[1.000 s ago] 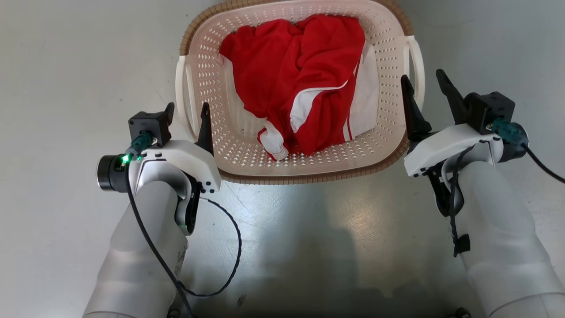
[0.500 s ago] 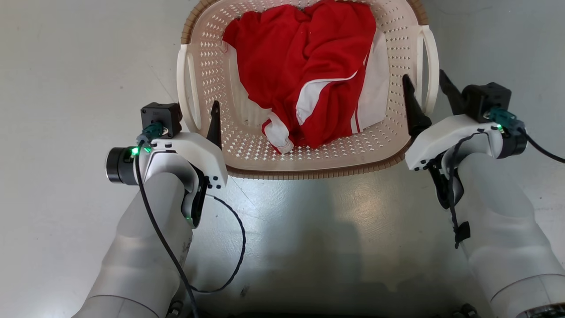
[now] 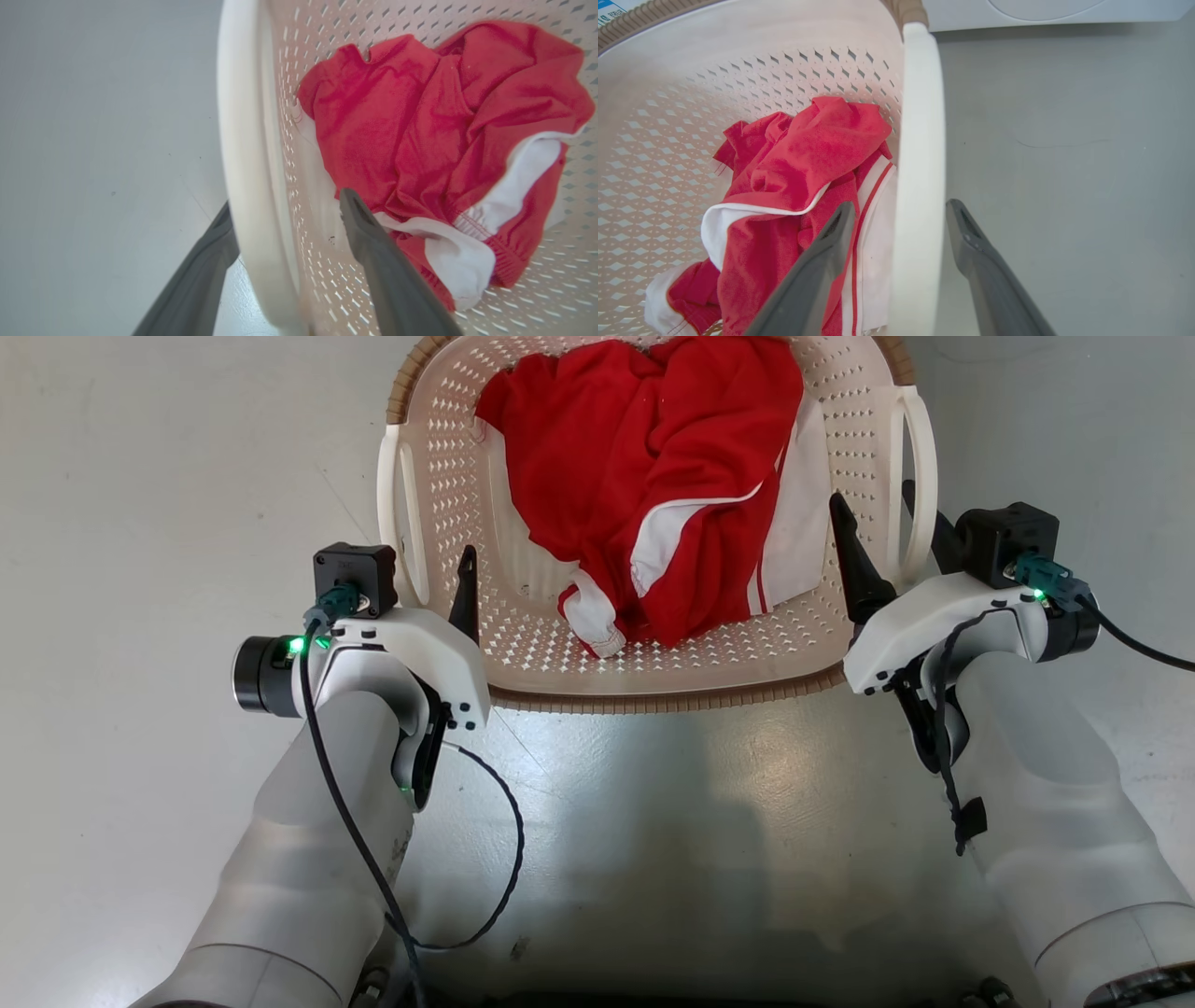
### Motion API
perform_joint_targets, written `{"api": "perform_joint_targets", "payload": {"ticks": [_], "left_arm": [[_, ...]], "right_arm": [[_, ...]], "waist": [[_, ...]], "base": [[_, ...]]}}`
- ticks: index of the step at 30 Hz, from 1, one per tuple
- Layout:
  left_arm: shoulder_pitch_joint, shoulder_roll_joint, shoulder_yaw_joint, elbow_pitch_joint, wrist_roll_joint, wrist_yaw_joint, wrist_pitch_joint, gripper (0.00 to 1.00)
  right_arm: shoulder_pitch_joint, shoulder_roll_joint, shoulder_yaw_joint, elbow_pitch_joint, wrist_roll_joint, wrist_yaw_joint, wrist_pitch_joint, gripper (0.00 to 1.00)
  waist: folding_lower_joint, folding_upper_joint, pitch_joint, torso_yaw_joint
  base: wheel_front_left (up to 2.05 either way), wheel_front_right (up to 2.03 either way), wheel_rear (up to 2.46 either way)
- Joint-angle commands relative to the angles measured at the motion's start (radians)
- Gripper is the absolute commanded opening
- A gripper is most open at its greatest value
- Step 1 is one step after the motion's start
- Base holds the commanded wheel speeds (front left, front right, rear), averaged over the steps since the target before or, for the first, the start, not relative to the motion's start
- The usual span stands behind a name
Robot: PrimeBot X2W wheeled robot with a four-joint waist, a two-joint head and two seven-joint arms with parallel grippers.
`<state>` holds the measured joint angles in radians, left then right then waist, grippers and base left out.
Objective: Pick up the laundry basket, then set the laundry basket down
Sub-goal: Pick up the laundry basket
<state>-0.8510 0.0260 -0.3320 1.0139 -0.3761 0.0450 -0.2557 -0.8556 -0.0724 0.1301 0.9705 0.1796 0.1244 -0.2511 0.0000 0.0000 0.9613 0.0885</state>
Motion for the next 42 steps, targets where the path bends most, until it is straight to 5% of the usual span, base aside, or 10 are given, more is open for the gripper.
{"api": "perform_joint_targets", "payload": {"ticks": [1,3,5,6,8,10,31,42], "left_arm": [[0.018,0.024,0.012,0.003,-0.011,0.005,-0.006,1.0],[0.017,0.024,0.004,0.01,-0.015,0.003,-0.006,0.89],[0.015,0.024,-0.006,0.019,-0.02,0.001,-0.006,0.71],[0.014,0.024,-0.011,0.023,-0.022,0.0,-0.006,0.56],[0.012,0.024,-0.022,0.033,-0.025,-0.002,-0.006,0.39],[0.009,0.024,-0.034,0.042,-0.028,-0.004,-0.006,0.0],[0.046,0.024,-0.097,0.103,-0.079,-0.002,-0.006,0.0],[0.129,0.024,-0.179,0.17,-0.17,-0.025,-0.004,0.0]], "right_arm": [[0.037,0.022,0.02,-0.012,0.009,0.006,-0.011,1.0],[0.039,0.022,0.023,-0.014,0.011,0.006,-0.011,0.99],[0.04,0.022,0.028,-0.015,0.013,0.006,-0.011,0.82],[0.04,0.022,0.029,-0.014,0.013,0.006,-0.011,0.56],[0.04,0.022,0.032,-0.007,0.015,0.006,-0.011,0.31],[0.037,0.022,0.037,0.003,0.018,0.006,-0.011,0.0],[0.049,0.022,0.043,0.136,0.078,0.006,-0.011,0.0],[0.106,0.022,0.191,0.273,0.229,0.006,0.004,0.0]], "waist": [[0.0,0.0,-0.002,-0.001],[0.0,0.0,-0.005,-0.002],[0.0,0.0,-0.008,-0.004],[0.0,0.0,-0.009,-0.005],[0.0,0.0,-0.012,-0.007],[0.0,0.0,-0.014,-0.011],[0.0,0.0,-0.164,-0.038],[0.0,0.0,-0.361,-0.048]], "base": [[0.0,0.0,0.0],[0.0,0.0,0.0],[0.0,0.0,0.0],[0.0,0.0,0.0],[0.0,0.0,0.0],[0.0,0.0,0.0],[0.0,0.0,0.0],[0.0,0.0,0.0]]}}
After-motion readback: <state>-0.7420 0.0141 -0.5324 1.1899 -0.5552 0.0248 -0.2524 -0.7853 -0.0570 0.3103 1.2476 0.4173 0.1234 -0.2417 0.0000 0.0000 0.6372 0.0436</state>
